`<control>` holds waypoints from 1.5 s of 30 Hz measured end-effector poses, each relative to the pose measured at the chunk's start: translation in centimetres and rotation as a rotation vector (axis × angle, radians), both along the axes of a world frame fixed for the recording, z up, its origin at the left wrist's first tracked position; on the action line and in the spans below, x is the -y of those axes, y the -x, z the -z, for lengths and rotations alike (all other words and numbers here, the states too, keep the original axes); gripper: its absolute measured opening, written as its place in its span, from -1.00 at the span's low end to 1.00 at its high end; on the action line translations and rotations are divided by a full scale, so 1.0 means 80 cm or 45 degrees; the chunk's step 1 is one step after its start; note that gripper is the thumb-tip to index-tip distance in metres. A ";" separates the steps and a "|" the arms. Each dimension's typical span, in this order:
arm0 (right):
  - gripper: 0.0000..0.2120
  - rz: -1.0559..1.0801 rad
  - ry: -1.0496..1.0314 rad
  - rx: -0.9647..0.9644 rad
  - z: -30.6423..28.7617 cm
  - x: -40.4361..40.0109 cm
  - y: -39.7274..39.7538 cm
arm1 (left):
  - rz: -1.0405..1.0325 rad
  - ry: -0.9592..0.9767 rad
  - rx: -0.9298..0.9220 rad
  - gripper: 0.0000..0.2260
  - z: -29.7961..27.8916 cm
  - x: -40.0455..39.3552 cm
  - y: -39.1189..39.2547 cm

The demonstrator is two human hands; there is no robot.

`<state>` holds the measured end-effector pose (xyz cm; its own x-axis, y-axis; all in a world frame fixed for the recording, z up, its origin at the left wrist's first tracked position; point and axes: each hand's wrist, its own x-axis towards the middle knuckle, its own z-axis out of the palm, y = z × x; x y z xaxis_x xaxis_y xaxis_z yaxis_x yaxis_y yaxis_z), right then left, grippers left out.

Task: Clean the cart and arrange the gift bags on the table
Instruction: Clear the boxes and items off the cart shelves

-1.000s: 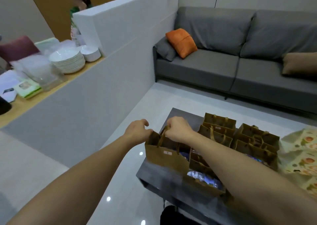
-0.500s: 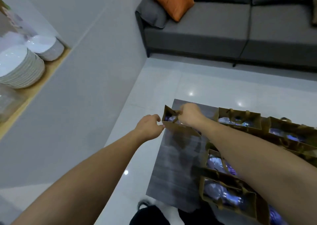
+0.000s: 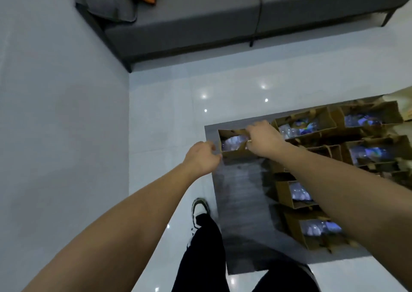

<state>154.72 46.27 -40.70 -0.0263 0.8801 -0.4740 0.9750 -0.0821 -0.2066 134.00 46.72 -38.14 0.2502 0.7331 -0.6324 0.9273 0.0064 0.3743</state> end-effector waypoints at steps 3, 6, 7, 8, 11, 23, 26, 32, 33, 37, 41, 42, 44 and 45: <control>-0.59 0.149 -0.074 0.038 -0.004 0.017 0.017 | 0.143 -0.011 0.035 -0.69 0.003 -0.026 -0.002; -0.46 0.344 -0.027 0.032 -0.019 0.042 0.030 | 0.241 -0.033 0.086 -0.75 -0.001 -0.045 -0.013; -0.43 0.408 -0.014 0.019 -0.026 0.054 0.032 | 0.268 -0.038 0.107 -0.78 -0.004 -0.048 -0.018; -0.42 0.462 0.001 0.015 -0.033 0.066 0.033 | 0.299 -0.039 0.128 -0.83 -0.009 -0.051 -0.024; -0.43 0.593 -0.010 0.031 -0.053 0.107 0.030 | 0.424 -0.050 0.181 -0.89 -0.030 -0.050 -0.049; -0.42 1.163 -0.382 0.249 -0.214 0.366 -0.056 | 1.071 -0.353 0.437 -0.69 -0.193 0.154 -0.233; -0.42 1.328 -0.475 0.270 -0.253 0.478 -0.076 | 1.225 -0.460 0.508 -0.64 -0.250 0.257 -0.262; -0.43 1.724 -0.710 0.238 -0.307 0.708 -0.081 | 1.631 -0.713 0.537 -0.54 -0.320 0.480 -0.306; -0.42 1.782 -0.721 0.252 -0.314 0.746 -0.080 | 1.672 -0.718 0.581 -0.55 -0.329 0.518 -0.316; -0.34 2.004 -0.759 0.359 -0.351 0.893 -0.067 | 1.885 -0.706 0.775 -0.56 -0.363 0.666 -0.354; -0.34 2.207 -0.802 0.505 -0.395 1.026 -0.042 | 2.110 -0.721 0.957 -0.58 -0.399 0.806 -0.379; -0.35 2.256 -0.806 0.546 -0.406 1.055 -0.035 | 2.154 -0.719 1.013 -0.58 -0.411 0.840 -0.382; -0.36 2.338 -0.805 0.625 -0.427 1.107 -0.023 | 2.223 -0.701 1.130 -0.58 -0.434 0.904 -0.386; -0.36 2.379 -0.805 0.655 -0.435 1.130 -0.019 | 2.253 -0.681 1.187 -0.59 -0.445 0.933 -0.387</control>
